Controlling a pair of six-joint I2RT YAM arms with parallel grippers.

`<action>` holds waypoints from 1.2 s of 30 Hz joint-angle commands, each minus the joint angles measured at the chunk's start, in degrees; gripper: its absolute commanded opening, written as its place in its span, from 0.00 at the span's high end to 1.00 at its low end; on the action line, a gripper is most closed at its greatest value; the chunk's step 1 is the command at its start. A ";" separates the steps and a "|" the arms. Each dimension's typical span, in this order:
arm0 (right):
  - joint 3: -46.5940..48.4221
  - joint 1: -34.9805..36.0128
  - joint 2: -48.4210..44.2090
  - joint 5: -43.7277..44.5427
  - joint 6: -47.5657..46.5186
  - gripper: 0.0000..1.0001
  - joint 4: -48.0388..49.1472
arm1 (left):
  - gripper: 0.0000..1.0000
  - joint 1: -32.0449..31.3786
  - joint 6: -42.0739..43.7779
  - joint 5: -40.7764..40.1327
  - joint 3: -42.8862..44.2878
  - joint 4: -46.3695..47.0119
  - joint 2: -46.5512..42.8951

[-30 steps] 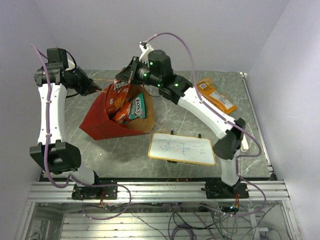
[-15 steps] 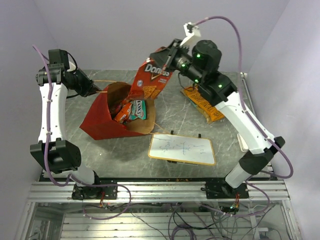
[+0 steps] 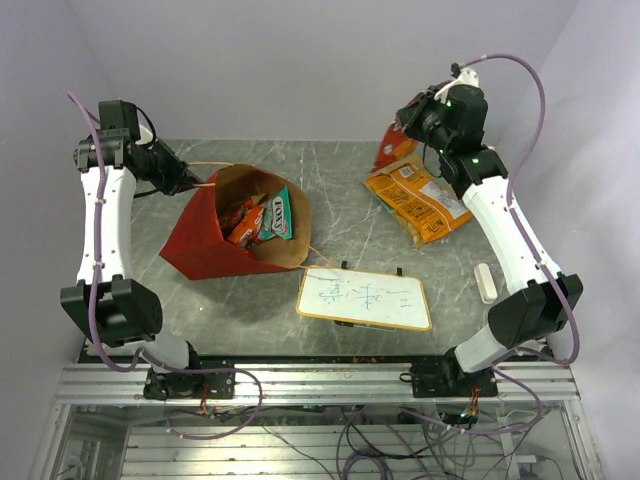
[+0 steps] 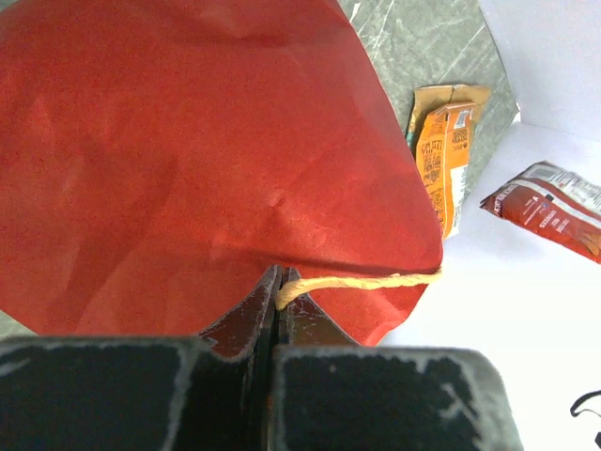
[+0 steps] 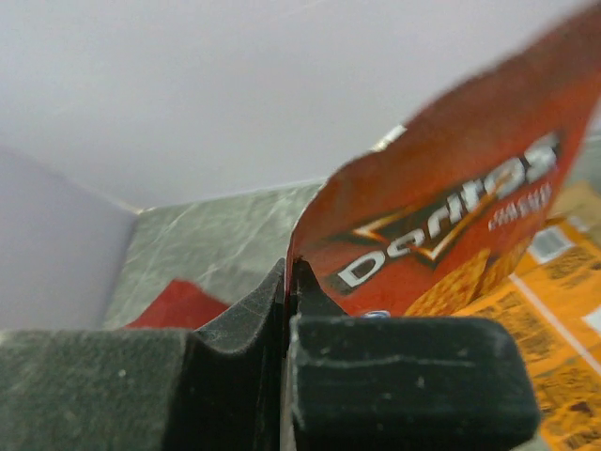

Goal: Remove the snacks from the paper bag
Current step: Place the snack at the center of the board.

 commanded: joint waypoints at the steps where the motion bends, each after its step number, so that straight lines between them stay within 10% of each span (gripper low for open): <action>1: -1.66 -4.94 2.29 1.71 -2.19 1.00 7.02 | 0.93 0.77 0.91 1.25 0.52 0.77 -0.29; 27: 0.17 -16.31 15.28 -0.88 -2.70 1.00 10.16 | 0.93 0.98 -0.36 3.67 1.97 3.39 2.82; 36: -14.36 -16.31 8.66 -2.90 2.32 1.00 11.64 | 0.93 0.94 0.00 4.35 1.34 3.38 3.14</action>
